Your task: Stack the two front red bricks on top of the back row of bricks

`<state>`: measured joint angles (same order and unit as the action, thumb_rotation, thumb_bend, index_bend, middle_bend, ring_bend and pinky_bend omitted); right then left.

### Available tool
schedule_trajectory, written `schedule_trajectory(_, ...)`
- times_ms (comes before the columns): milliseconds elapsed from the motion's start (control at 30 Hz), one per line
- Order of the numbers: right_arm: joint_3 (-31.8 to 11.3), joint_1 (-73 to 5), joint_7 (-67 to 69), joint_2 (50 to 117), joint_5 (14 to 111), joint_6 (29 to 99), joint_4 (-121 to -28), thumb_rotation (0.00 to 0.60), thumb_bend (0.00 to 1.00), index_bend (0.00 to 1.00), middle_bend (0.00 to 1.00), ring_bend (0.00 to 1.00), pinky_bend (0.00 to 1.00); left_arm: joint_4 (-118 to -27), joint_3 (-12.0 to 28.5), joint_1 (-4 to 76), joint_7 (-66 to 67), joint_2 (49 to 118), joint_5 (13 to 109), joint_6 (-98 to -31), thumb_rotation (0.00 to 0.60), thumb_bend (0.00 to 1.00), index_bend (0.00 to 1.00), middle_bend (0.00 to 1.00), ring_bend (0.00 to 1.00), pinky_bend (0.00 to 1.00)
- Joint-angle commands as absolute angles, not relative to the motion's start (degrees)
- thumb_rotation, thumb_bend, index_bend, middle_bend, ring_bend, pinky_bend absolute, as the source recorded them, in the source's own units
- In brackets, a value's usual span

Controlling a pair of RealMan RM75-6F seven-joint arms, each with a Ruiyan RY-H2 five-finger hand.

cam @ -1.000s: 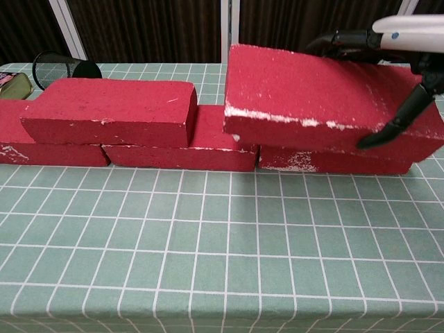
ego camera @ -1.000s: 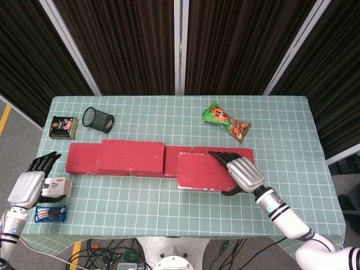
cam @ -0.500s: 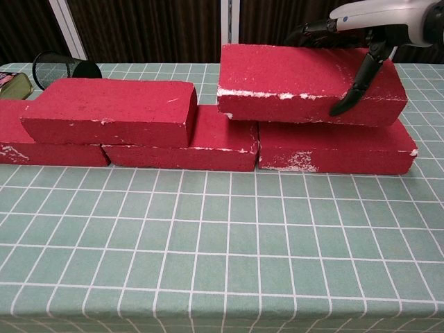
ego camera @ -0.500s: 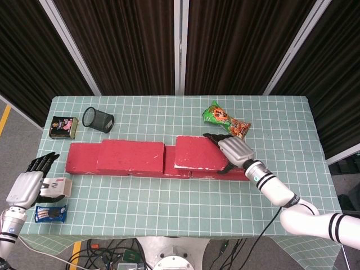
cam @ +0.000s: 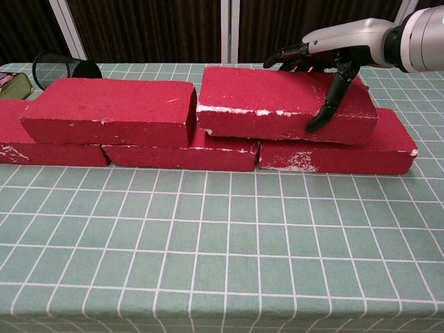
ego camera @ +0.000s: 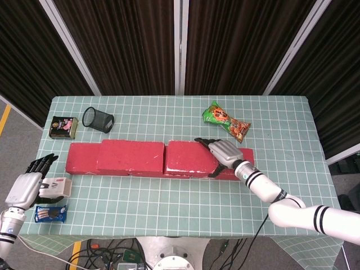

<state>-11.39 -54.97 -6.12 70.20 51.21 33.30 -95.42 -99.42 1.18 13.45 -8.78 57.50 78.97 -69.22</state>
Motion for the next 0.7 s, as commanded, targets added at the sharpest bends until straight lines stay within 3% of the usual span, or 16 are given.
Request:
schedule_trajectory(33, -10.8, -55.6, -6.6, 70.5, 50.9, 33.3, -95.1, 0.6, 0.0, 0.04, 0.23, 0.18, 0.24, -99.2, 1.0, 13.4, -8.9, 57.7, 79.0, -69.0, 0.6, 0.0, 0.04, 0.0, 0.0, 0.0)
schedule_trajectory(267, -10.1, -56.7, -7.1, 71.1, 49.8, 34.1, -95.0, 0.6, 0.0, 0.04, 0.22, 0.18, 0.19, -98.5, 0.9, 13.3, -9.5, 58.0, 79.2, -68.7, 0.6, 0.0, 0.04, 0.0, 0.0, 0.0)
schedule_trajectory(700, -8.9, -58.4, -7.8, 71.9, 47.8, 34.9, -94.5, 0.6, 0.0, 0.04, 0.22, 0.18, 0.19, -98.1, 0.8, 13.3, -9.8, 58.3, 79.4, -68.4, 0.6, 0.0, 0.04, 0.0, 0.0, 0.0)
